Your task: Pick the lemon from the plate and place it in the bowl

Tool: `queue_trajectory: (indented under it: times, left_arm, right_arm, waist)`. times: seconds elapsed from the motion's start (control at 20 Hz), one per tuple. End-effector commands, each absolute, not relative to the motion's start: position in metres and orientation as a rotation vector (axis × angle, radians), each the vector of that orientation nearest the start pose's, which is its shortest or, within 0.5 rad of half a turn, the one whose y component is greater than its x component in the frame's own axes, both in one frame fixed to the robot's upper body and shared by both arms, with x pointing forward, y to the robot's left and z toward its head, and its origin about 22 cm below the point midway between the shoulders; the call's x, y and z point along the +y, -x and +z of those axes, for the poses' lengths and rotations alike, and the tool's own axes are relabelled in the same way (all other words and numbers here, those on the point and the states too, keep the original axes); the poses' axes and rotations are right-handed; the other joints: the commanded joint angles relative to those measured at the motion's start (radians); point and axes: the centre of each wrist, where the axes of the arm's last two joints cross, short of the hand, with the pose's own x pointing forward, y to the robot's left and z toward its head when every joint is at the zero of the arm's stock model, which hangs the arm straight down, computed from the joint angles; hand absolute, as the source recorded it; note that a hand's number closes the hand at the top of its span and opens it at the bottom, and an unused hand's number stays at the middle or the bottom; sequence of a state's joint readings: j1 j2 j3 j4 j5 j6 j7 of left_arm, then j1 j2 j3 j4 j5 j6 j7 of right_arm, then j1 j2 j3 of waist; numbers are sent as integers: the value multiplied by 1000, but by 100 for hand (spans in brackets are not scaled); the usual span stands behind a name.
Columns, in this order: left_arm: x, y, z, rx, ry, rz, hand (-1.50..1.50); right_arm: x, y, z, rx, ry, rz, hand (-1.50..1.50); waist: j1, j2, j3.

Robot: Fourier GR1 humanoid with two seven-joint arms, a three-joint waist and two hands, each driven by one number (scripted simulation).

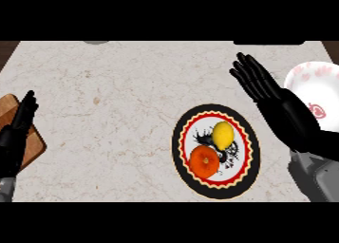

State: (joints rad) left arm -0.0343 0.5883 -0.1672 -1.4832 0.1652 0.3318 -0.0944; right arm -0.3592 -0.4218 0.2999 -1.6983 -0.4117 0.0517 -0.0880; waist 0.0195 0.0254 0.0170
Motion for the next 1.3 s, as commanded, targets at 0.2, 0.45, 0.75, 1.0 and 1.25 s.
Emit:
queue_trajectory:
  times: [0.2,0.45,0.75,1.0,1.25]
  left_arm:
    - [301,-269,65,-1703,-451,-199,0]
    - [274,-283,78,-1673,-375,-176,0]
    - [277,-291,89,-1663,-405,-161,0]
    - [262,-285,70,-1650,-382,-181,0]
    - [265,-286,73,-1659,-388,-158,0]
  right_arm:
    - [-301,-319,59,-1780,-616,286,150]
    - [-345,-313,20,-1810,-46,29,-150]
    - [-401,-300,25,-1910,-142,466,-150]
    - [-382,-332,77,-1814,-10,757,-150]
    - [-343,-342,104,-1634,104,1042,-150]
  waist:
    - [6,-12,-13]
    - [-9,-8,-11]
    - [-14,-21,-15]
    - [-11,-25,-18]
    - [-10,-30,-19]
